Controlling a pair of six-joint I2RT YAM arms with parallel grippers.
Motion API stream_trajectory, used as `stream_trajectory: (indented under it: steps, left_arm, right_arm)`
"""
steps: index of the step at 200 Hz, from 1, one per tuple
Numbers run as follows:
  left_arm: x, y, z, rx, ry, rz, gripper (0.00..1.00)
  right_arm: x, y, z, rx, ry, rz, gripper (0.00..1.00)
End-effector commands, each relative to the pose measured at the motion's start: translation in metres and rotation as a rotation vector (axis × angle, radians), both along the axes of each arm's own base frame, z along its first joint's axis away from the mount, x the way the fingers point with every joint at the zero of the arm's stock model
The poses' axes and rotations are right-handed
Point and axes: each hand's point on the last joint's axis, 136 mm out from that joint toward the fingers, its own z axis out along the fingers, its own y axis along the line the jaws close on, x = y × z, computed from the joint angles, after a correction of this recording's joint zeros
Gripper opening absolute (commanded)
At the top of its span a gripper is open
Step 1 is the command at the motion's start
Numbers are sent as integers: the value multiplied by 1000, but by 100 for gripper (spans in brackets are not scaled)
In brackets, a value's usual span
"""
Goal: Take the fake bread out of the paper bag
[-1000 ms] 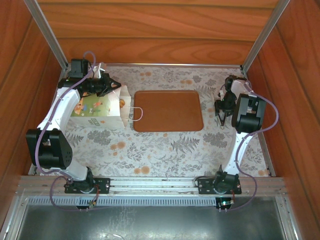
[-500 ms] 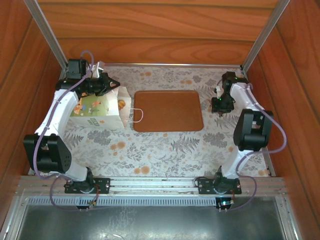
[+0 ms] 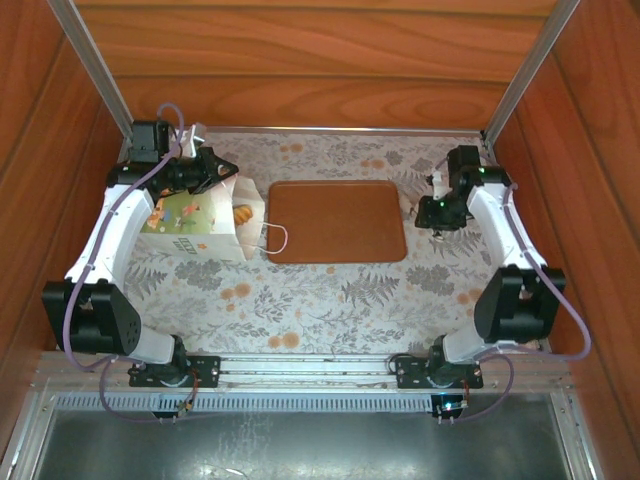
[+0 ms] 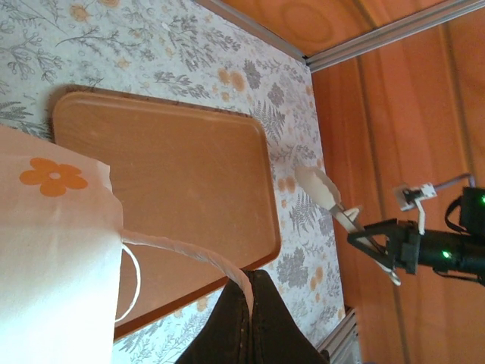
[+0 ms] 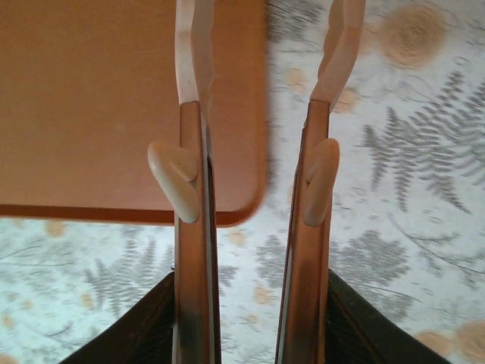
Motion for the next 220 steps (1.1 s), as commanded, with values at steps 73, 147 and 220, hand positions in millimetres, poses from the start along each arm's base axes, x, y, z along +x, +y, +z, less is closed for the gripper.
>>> stream_trajectory:
  steps: [73,147,220]
  left_arm:
    - [-11,2,17,6,-55,19,0]
    - [-15,6,11,25,-49,39,0]
    - [-18,8,11,38,-63,45,0]
  right_arm:
    - [-44,80,58,473,-267,184,40]
    - [-78,153,41,541,-129,368,41]
    - [-86,252,3,283,-243,725,42]
